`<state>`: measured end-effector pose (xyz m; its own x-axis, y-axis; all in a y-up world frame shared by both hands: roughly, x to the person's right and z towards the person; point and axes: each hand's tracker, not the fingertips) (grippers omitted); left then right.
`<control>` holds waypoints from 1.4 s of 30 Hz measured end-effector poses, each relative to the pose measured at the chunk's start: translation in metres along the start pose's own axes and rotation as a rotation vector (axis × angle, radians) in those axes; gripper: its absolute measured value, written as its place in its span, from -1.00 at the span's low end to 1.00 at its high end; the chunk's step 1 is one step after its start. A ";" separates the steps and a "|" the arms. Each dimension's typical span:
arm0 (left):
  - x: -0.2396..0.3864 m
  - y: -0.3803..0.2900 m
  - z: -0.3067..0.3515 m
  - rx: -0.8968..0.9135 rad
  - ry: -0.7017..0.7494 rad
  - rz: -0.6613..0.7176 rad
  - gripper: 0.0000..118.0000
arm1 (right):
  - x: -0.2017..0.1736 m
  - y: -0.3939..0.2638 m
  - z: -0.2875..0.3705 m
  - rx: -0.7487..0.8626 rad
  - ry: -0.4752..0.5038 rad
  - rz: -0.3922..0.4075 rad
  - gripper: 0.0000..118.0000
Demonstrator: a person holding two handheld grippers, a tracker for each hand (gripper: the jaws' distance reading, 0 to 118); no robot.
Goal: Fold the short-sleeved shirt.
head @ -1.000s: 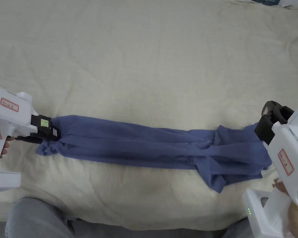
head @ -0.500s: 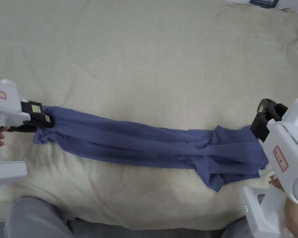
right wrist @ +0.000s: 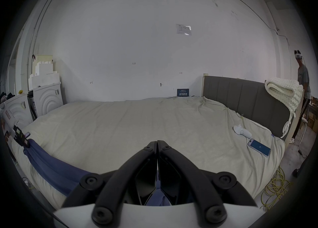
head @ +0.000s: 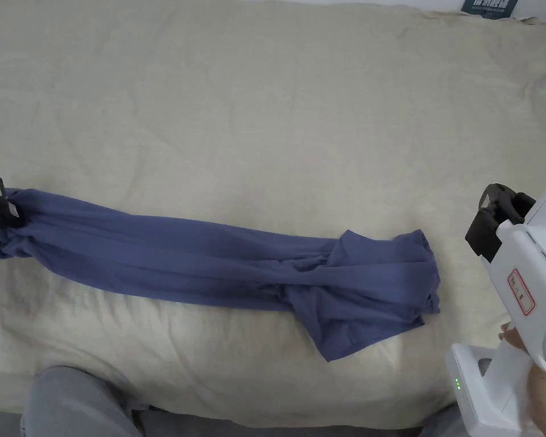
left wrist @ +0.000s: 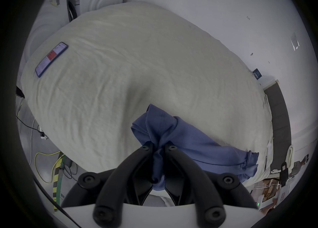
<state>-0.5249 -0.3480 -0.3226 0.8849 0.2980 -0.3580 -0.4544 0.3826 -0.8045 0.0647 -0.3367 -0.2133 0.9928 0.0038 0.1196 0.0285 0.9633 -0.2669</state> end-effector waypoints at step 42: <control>0.268 -0.117 -0.079 -0.181 -0.227 -0.484 0.99 | 0.032 -0.007 0.007 0.013 -0.041 -0.047 -1.00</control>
<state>-0.2261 -0.3819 -0.3617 0.9345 0.3145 0.1666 0.0402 0.3719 -0.9274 0.0960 -0.3410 -0.2011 0.9848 -0.0309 0.1708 0.0733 0.9660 -0.2478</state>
